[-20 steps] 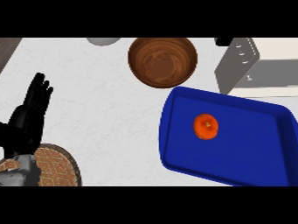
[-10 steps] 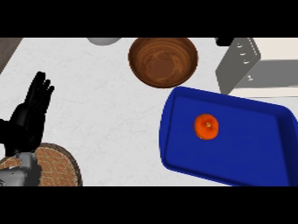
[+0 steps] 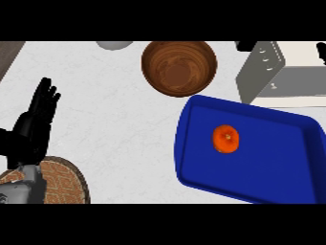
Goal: Pick the bell pepper from the tray and place it in the tiered shelf
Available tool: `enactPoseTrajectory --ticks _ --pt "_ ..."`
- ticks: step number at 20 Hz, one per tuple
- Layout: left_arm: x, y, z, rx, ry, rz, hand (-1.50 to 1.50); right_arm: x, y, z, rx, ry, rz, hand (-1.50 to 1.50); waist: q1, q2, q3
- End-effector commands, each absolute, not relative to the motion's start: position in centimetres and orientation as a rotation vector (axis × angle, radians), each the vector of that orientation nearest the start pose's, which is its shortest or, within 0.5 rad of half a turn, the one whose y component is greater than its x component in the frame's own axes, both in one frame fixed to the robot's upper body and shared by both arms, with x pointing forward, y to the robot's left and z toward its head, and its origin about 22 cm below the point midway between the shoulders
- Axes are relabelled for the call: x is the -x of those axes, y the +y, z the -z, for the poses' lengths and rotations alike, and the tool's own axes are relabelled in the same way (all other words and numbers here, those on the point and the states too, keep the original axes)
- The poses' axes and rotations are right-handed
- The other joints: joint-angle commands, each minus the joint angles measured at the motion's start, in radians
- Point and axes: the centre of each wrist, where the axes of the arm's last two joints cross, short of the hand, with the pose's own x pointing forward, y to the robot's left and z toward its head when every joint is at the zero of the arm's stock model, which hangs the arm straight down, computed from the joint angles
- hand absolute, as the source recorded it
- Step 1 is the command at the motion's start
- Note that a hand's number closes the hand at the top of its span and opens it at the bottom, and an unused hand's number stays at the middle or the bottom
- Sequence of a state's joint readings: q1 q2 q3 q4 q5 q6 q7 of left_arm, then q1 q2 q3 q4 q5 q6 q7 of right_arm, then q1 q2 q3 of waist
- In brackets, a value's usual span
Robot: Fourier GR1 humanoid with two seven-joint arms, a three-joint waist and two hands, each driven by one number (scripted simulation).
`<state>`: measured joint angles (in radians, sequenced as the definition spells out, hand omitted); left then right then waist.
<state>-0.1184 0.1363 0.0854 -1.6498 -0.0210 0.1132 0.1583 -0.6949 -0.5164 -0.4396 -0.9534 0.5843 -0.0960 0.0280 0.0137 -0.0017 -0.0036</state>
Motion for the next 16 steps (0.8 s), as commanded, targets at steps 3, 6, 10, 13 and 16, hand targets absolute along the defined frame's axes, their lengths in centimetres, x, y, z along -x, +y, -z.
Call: enactPoseTrajectory --ticks 3,6,10,13,16 --pt "-27.1 25.3 -5.4 -0.223 -1.62 -0.037 0.0 -39.6 -40.6 -14.4 0.906 -1.476 -0.175 -1.5 0.003 0.007 0.004" --pt "-25.6 26.1 -5.5 -0.222 -1.613 -0.028 0.0 -40.8 -39.4 -15.1 0.888 -1.479 -0.176 -1.5 0.009 0.006 0.004" --pt "-25.3 26.0 -5.5 -0.217 -1.605 -0.018 0.0 -40.7 -40.6 -13.5 0.825 -1.517 -0.177 -1.5 0.016 0.01 0.005" --pt "-24.4 26.9 -5.4 -0.235 -1.616 -0.033 0.0 -40.6 -41.3 -14.2 0.818 -1.586 -0.162 -1.5 0.011 0.008 0.004" --pt "-25.6 26.3 -5.6 -0.253 -1.628 -0.047 0.0 -40.4 -41.1 -14.8 0.748 -1.665 -0.083 -1.5 -0.004 0.004 0.004"
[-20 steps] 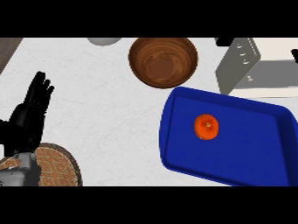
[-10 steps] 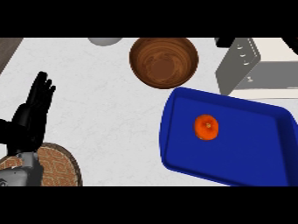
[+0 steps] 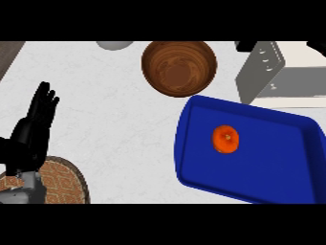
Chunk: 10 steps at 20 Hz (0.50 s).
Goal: Pick the bell pepper from the tray and place it in the tiered shelf
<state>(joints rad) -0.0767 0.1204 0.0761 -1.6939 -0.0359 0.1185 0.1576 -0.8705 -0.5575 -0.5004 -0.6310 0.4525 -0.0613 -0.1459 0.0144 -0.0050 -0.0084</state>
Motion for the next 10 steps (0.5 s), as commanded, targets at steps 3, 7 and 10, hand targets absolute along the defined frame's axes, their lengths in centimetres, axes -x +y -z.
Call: enactPoseTrajectory --ticks 3,7,10 --pt "-26.1 27.3 -5.5 -0.252 -1.609 -0.043 0.0 -40.0 -42.4 -16.9 0.72 -1.701 0.018 -1.5 -0.009 0.006 0.008" --pt "-27.2 26.6 -8.0 -0.243 -1.601 -0.051 0.0 -37.6 -47.1 -20.8 0.791 -1.674 0.144 -1.5 -0.012 0.006 0.009" --pt "-26.4 26.4 -6.4 -0.238 -1.593 -0.043 0.0 -35.4 -49.5 -19.6 0.833 -1.618 0.213 -1.5 -0.021 0.004 0.009"
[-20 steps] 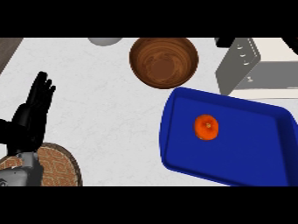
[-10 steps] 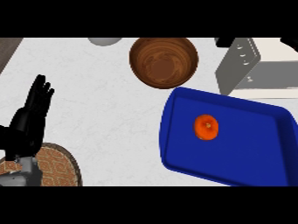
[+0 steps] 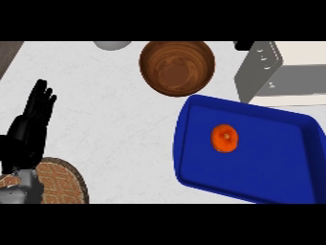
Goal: Pick the bell pepper from the tray and place it in the tiered shelf
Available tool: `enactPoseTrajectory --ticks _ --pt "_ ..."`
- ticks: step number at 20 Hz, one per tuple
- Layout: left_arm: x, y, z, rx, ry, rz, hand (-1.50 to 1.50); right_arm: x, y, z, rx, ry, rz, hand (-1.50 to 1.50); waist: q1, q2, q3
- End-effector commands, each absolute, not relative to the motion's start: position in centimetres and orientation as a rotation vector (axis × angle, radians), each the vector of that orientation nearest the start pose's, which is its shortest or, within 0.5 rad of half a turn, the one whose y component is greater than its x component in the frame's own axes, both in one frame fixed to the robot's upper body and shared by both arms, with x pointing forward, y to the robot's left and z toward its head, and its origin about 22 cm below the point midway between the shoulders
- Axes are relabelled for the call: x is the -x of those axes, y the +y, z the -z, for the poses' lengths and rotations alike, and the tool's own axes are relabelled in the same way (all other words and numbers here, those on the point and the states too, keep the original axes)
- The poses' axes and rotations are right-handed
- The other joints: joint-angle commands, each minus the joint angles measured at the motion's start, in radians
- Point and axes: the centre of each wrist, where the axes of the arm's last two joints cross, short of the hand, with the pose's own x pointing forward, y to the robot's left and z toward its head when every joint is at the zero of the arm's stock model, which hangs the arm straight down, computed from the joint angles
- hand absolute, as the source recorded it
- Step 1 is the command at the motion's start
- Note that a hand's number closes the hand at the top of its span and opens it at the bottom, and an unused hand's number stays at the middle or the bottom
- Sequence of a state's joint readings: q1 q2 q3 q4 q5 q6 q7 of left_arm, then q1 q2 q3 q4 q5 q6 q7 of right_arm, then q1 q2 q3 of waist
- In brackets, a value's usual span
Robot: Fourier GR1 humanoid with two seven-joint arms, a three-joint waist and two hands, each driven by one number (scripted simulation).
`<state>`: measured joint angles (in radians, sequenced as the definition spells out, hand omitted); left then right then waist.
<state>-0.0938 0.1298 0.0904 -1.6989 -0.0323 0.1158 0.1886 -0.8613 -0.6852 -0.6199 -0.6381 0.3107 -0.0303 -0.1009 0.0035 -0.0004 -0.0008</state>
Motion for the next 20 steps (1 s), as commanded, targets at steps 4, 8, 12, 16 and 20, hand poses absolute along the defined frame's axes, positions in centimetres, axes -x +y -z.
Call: enactPoseTrajectory --ticks 4,8,12,16,20 --pt "-25.1 27.5 -5.9 -0.261 -1.596 -0.036 0.0 -31.1 -54.4 -21.6 0.861 -1.537 0.274 -1.5 -0.009 -0.002 0.001" --pt "-25.1 25.8 -6.1 -0.241 -1.6 -0.039 0.0 -27.2 -58.1 -21.6 0.838 -1.54 0.297 -1.5 0.001 0.002 0.002" --pt "-25.2 25.6 -6.1 -0.262 -1.603 -0.043 0.0 -22.9 -61.2 -21.8 0.805 -1.556 0.276 -1.5 0.0 0.003 0.003" --pt "-26.0 25.2 -4.9 -0.235 -1.61 -0.022 0.0 -21.6 -62.0 -20.6 0.787 -1.553 0.25 -1.5 0.001 0.003 0.002" --pt "-25.5 27.9 -6.0 -0.249 -1.604 -0.024 0.0 -19.5 -63.3 -21.0 0.773 -1.576 0.255 -1.5 0.012 0.006 0.003"
